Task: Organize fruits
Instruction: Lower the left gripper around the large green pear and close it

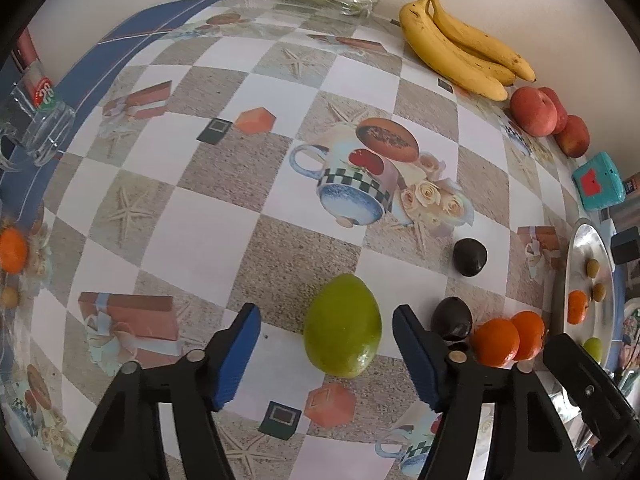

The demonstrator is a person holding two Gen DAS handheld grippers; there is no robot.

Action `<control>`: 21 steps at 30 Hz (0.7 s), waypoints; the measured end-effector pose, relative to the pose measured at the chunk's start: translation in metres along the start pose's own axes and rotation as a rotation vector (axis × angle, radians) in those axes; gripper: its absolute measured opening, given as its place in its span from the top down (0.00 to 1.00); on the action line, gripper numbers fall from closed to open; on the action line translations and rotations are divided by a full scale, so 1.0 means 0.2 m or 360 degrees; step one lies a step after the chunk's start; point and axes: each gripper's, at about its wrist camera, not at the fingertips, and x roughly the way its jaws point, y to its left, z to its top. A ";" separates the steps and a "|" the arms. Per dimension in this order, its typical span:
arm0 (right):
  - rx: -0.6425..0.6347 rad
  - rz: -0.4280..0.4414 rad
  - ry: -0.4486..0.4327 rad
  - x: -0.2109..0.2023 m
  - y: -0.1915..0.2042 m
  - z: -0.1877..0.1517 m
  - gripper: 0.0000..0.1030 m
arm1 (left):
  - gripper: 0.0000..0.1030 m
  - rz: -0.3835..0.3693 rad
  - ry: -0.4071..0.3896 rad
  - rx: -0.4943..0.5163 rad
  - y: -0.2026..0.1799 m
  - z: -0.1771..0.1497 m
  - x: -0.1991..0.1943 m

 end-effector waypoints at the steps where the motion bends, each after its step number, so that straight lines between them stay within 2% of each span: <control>1: 0.0003 -0.0004 -0.0001 0.00 0.00 0.00 0.04 | 0.32 0.0000 0.0003 0.0006 -0.01 0.00 0.00; 6: -0.0004 -0.0014 0.0006 0.01 0.01 0.00 0.04 | 0.32 -0.0026 0.0047 0.0021 -0.03 -0.02 0.05; 10: -0.0019 -0.0018 0.0007 0.01 0.02 0.00 0.04 | 0.34 0.0004 0.0032 0.0038 -0.05 -0.02 0.06; 13: -0.0025 -0.0032 0.0019 0.03 0.02 0.00 0.04 | 0.42 0.0067 0.0014 0.0069 -0.06 -0.04 0.05; 19: -0.0031 -0.0044 0.0021 0.03 0.02 0.00 0.04 | 0.45 0.0160 -0.0023 0.0160 -0.14 -0.07 0.07; 21: -0.0037 -0.0049 0.0022 0.03 0.02 0.00 0.04 | 0.56 0.0146 -0.0035 0.0171 -0.15 -0.07 0.07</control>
